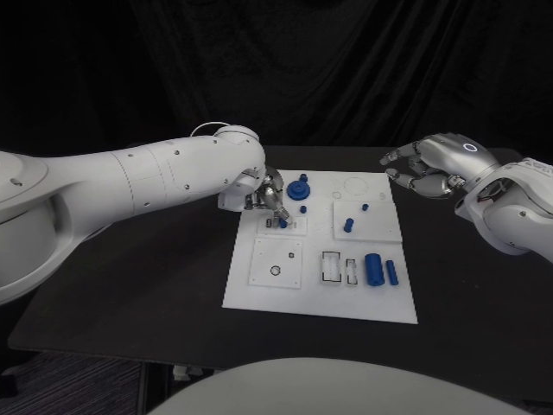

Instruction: Assemble the parts on the task board

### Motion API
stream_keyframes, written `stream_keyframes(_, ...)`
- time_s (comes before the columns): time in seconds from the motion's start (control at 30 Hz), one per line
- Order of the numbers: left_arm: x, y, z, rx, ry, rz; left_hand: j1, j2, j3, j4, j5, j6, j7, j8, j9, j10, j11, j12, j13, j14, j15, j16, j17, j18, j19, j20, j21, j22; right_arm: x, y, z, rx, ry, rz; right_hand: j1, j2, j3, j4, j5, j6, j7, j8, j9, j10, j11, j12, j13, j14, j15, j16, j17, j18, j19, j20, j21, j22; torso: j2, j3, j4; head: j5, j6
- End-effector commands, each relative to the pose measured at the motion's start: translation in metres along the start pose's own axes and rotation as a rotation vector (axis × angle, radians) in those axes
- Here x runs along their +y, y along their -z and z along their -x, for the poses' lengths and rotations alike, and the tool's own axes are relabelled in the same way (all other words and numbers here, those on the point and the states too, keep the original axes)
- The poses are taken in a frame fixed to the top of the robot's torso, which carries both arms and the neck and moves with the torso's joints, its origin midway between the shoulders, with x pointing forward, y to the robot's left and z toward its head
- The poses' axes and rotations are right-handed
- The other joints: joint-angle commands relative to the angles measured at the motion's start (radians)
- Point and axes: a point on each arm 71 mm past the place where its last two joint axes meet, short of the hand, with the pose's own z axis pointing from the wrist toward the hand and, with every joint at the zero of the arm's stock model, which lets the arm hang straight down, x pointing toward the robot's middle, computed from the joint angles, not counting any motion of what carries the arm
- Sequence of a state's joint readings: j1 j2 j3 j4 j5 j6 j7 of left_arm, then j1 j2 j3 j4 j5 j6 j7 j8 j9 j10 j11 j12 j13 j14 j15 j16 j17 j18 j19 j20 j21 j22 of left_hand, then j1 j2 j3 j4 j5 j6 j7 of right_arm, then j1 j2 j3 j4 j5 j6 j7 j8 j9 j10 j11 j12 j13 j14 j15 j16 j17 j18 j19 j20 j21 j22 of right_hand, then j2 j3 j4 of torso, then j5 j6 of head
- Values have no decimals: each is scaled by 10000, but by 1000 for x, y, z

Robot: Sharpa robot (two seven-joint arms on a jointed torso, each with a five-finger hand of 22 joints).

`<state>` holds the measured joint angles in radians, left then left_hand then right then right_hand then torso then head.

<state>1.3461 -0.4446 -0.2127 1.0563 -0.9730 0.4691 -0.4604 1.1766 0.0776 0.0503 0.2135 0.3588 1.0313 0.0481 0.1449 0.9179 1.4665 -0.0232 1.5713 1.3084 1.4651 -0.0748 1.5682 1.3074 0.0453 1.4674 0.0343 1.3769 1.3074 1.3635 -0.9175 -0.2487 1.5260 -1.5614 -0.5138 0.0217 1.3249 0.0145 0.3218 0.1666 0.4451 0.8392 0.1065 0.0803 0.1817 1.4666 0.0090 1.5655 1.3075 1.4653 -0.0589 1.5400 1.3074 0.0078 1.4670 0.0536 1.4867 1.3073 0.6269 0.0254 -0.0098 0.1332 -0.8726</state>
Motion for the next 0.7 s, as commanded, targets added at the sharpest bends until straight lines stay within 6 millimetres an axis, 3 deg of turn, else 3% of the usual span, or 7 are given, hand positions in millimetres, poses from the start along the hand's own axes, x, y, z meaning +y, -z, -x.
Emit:
stream_keyframes(0.03,-2,-1,-2,192,-87,-29,113,56,92,-62,119,102,-24,-18,-2,1043,-17,-5,2624,1057,3,26,2634,51,92,32,-9,1583,-1,1,0,-28,31,-156,-14,-64,50,-2,23,45,-8,-9,3,1042,-24,53,2633,929,12,-34,2118,159,580,-4,-32,2321,-10,-1,-14,18,0)
stream_keyframes(0.2,-1,-2,-3,175,-59,-16,205,67,308,-177,455,148,-59,-16,25,1043,-50,-5,2624,1057,-26,26,2634,52,101,5,-15,1597,-1,0,0,-24,32,-158,-14,-64,50,-2,23,45,-8,-9,3,1042,-24,53,2633,929,12,-34,2118,159,580,-4,-32,2321,-10,2,-9,12,0)
stream_keyframes(0.4,0,-3,-4,187,-39,-42,219,60,399,-206,387,145,-61,-23,32,1043,-58,-5,2624,1057,-32,26,2634,53,100,-2,-23,1598,-1,0,0,-25,35,-163,-14,-64,50,-2,23,45,-8,-9,3,1042,-24,53,2633,929,12,-34,2118,159,580,-4,-32,2321,-14,4,-5,26,0)
stream_keyframes(0.7,-1,-4,-5,91,37,-182,174,29,585,-209,564,120,-47,-48,44,1043,-54,-5,2624,1057,-35,26,2634,55,95,-9,-44,1600,-1,0,0,-34,42,-178,-14,-68,64,-14,23,67,-8,-5,3,1042,-25,53,2633,927,11,-40,2110,159,579,-5,-35,2320,-8,3,-8,43,0)
